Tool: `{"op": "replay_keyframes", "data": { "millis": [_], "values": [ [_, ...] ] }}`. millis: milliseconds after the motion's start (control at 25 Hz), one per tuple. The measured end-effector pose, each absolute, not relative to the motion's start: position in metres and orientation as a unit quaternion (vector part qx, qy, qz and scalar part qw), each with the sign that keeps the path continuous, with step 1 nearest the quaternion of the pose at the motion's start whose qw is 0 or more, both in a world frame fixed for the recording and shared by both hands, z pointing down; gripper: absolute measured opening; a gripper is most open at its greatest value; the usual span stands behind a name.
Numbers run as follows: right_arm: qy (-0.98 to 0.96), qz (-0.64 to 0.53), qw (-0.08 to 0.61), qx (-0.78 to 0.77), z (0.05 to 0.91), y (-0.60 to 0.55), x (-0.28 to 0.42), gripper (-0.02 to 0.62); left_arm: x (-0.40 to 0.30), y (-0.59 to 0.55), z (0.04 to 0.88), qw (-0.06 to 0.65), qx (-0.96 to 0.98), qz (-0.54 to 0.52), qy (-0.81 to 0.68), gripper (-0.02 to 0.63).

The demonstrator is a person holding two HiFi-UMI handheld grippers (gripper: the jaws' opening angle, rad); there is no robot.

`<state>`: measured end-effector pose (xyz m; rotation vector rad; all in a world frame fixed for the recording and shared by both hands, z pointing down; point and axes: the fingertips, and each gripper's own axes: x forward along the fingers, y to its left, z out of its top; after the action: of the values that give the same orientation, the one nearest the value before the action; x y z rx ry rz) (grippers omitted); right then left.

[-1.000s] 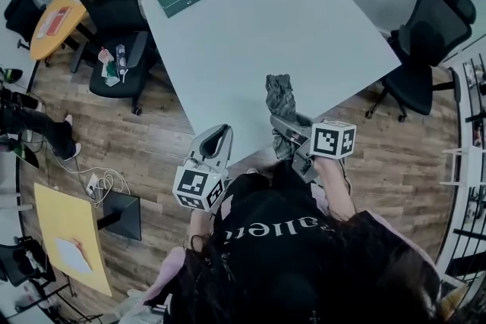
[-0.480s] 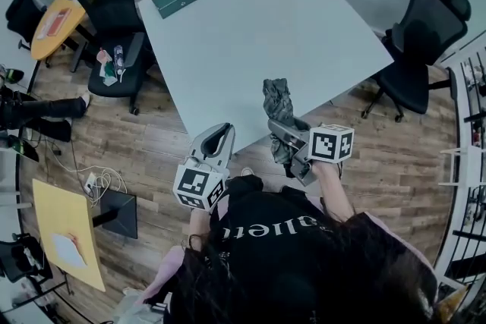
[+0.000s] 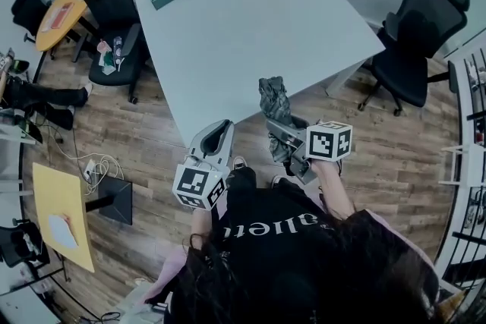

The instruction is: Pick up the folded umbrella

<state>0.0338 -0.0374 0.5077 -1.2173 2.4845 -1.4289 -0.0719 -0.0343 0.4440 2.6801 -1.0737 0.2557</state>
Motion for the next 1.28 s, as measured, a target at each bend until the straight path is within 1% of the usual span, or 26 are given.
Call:
{"op": "replay_keyframes", "data": {
  "millis": [560,1280],
  "values": [
    [0.817,-0.443,-0.008,-0.369,0.514,0.03,0.064,0.232,-0.034,0.037,0.442,0.111,0.912,0.081,-0.386,0.026],
    [0.826,-0.427,-0.015,-0.368,0.512,0.049,0.073,0.232,-0.026,0.056,0.442,0.103,0.911,0.09,-0.39,0.026]
  ]
}}
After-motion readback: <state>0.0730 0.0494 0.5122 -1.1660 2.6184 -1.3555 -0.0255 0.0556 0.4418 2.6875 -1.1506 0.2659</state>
